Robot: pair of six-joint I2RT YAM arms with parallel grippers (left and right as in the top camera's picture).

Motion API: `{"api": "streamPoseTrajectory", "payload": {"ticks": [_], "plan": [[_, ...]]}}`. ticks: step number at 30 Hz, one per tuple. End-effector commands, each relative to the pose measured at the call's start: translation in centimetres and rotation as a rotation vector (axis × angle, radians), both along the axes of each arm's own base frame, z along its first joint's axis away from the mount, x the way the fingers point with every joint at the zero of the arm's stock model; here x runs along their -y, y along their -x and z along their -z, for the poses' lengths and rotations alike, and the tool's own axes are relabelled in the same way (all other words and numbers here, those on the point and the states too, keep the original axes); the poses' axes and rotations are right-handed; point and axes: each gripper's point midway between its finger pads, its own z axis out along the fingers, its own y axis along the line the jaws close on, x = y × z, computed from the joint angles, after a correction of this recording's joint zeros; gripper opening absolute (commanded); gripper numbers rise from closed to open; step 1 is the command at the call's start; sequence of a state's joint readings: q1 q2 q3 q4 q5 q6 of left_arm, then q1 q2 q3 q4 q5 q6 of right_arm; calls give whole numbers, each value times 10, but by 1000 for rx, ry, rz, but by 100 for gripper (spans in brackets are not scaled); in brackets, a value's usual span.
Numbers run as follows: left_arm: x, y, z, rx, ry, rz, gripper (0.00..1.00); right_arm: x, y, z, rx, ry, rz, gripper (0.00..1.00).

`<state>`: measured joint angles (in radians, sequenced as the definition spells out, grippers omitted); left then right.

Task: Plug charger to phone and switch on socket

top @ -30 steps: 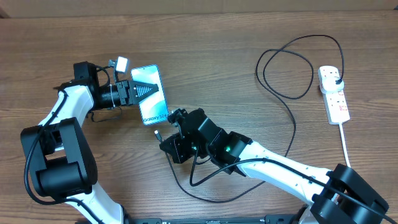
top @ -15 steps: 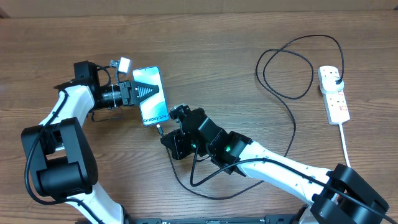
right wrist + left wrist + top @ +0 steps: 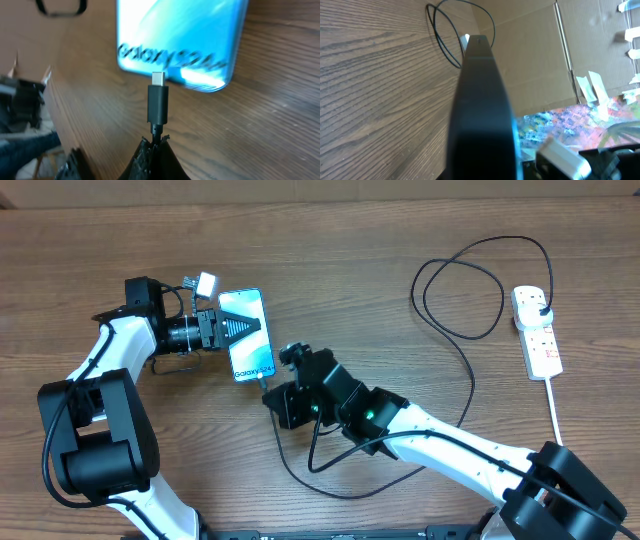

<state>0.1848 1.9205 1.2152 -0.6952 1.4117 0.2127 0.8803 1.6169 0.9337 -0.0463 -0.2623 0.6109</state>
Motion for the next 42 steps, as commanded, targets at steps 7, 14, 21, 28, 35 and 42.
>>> {"api": "streamPoseTrajectory", "payload": {"ticks": [7, 14, 21, 28, 35, 42], "plan": [[3, 2, -7, 3, 21, 7, 4, 12, -3, 4, -111, -24, 38, 4], [8, 3, -7, 3, 20, 20, 4, 12, -1, 6, -120, -16, 30, 4], [9, 2, -6, 16, 15, 25, 4, 9, 7, 4, -143, -35, -10, 4], [9, 2, -7, -66, 32, 13, 6, 3, 14, 7, -114, -10, -13, 4], [9, 2, -6, -187, 56, -7, 8, -1, 11, 10, -27, 43, 49, 4], [9, 1, -7, -210, 61, -11, 15, -7, 3, -2, 19, -2, 65, 4]]}}
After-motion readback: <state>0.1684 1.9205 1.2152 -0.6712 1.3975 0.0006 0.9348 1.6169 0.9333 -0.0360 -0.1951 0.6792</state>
